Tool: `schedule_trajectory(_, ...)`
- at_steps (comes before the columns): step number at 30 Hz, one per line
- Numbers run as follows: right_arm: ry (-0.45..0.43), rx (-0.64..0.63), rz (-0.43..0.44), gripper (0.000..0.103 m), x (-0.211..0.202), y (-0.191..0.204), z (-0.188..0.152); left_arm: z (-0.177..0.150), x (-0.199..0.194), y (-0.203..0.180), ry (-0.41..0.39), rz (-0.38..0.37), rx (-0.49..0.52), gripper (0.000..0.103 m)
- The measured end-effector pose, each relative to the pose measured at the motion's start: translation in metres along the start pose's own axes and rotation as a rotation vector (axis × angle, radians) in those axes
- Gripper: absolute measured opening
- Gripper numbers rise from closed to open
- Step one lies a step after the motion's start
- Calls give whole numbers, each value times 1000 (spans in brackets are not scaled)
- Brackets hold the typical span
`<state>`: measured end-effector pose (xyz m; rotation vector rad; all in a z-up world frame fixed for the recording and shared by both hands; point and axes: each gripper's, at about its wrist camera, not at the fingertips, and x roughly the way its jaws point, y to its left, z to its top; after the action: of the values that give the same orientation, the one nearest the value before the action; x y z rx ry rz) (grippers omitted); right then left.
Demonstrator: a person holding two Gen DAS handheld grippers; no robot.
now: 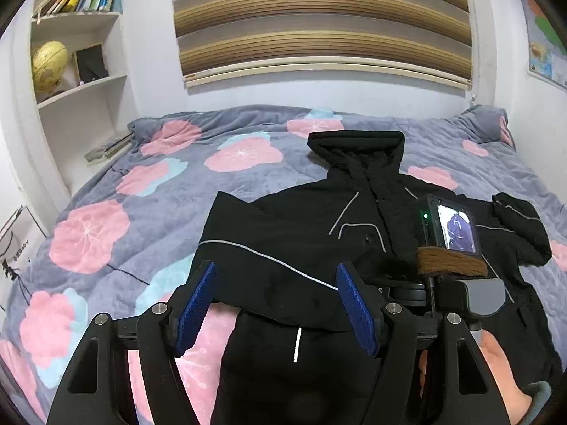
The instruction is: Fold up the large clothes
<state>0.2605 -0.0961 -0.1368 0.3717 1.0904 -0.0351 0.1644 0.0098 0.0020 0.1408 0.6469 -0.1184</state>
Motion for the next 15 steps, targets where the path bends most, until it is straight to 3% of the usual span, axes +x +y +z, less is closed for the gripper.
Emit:
schedule_trajectory(2, -31, -6, 21, 38, -9, -4, 2, 0, 1, -3, 4, 1, 8, 71)
schedule_trajectory(7, -149, -45, -26, 35, -52, -20, 16, 5, 16, -7, 10, 0, 26, 71)
schedule_trajectory(11, -265, -56, -145, 35, -89, -51, 31, 15, 47, -13, 12, 28, 69, 71)
schedule_trajectory(13, -291, -28, -202, 35, -97, -76, 36, 19, 72, -17, 30, -18, 71, 71)
schedule_trajectory(15, -285, -9, -246, 35, -95, -95, 42, 20, 105, -21, 78, -111, 59, 71)
